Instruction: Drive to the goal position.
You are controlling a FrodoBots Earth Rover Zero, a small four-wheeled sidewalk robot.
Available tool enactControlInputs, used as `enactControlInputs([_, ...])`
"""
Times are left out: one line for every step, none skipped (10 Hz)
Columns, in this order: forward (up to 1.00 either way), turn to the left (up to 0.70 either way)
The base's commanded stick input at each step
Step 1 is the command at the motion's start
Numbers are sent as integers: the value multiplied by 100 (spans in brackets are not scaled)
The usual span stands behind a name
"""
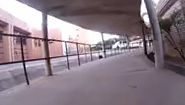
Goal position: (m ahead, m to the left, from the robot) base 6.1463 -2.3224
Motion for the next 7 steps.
enactControlInputs([65,0])
enactControlInputs([70,0])
enactControlInputs([70,0])
enactControlInputs([70,0])
enactControlInputs([70,0])
enactControlInputs([70,0])
enactControlInputs([70,0])
